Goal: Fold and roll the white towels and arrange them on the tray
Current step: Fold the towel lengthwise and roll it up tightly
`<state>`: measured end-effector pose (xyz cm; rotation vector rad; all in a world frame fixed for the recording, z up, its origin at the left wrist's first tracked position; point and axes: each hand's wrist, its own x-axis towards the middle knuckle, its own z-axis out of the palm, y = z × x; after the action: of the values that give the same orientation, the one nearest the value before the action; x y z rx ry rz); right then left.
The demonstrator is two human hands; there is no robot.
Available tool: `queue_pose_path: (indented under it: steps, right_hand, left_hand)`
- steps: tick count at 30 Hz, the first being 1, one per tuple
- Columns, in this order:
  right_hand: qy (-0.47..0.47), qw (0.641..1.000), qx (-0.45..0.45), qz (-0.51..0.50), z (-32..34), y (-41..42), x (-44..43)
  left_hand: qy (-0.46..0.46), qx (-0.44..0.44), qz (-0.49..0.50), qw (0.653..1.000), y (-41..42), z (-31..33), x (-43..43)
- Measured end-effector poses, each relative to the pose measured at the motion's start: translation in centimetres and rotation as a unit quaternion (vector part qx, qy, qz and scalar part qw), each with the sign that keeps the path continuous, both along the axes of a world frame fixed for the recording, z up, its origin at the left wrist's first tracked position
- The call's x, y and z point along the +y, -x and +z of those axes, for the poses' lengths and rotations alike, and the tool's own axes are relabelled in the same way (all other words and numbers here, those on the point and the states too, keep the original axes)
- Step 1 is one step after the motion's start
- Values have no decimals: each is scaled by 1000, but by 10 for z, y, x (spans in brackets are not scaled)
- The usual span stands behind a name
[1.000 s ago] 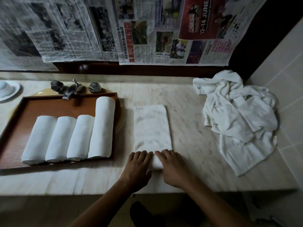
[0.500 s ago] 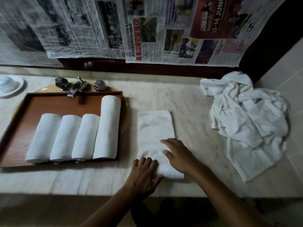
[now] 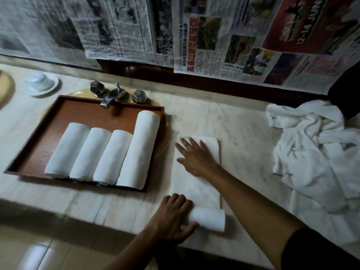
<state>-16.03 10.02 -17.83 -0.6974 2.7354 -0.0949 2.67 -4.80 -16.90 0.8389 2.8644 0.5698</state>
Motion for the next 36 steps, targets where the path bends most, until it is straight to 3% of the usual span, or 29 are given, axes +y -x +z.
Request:
queue_pose_path:
  steps: [3, 5, 8, 14, 19, 22, 28, 33, 36]
  right_hand:
    - [93, 989, 93, -75, -4, -22, 20]
    - [90, 980, 129, -125, -17, -34, 44]
    - [48, 978, 106, -176, -30, -17, 71]
    - [43, 986, 56, -148, -23, 20, 94]
    - [248, 957, 61, -137, 4, -69, 97]
    - [314, 943, 51, -99, 17, -143, 94]
    - [215, 976, 44, 1, -14, -211, 108]
    - [226, 974, 8, -21, -6, -222, 105]
    - [246, 967, -41, -56, 0, -239, 98]
  left_hand:
    - [6, -8, 11, 1000, 0, 0, 2]
    - [6, -13, 16, 1000, 2, 0, 4]
    - [10, -22, 19, 1000, 4, 2, 3]
    - [-1, -25, 38, 999, 3, 2, 7]
    - [1, -29, 39, 999, 4, 1, 9]
    - [4, -34, 39, 999, 4, 1, 8]
    - [34, -60, 31, 997, 5, 2, 3]
    - [47, -67, 23, 996, -4, 7, -9]
    - [1, -85, 19, 996, -21, 6, -26]
